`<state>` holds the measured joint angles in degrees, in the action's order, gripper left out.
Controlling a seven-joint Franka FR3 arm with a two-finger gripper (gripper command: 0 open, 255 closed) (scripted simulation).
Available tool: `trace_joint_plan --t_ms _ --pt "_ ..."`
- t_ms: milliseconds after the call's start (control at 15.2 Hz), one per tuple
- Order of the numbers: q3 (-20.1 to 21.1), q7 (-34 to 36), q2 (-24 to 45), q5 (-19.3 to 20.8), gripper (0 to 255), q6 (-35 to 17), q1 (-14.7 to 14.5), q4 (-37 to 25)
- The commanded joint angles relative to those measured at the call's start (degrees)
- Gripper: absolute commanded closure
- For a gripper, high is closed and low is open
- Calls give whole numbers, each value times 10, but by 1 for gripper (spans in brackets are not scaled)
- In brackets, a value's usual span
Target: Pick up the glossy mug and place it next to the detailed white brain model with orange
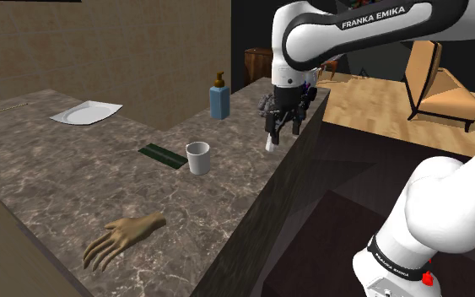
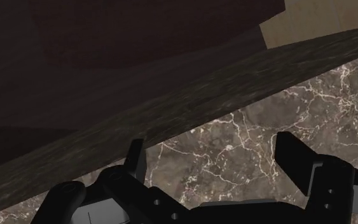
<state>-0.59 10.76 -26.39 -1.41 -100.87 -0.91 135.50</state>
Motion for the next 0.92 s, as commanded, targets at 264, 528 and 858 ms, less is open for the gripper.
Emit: trace_joint_plan --t_ms 264,528,858 --pt "18 39 119 -19 0 -72 -9 -67" --pt "25 61 201 -25 0 -109 -13 -124" --pt "31 87 305 -29 0 -139 -18 -212"
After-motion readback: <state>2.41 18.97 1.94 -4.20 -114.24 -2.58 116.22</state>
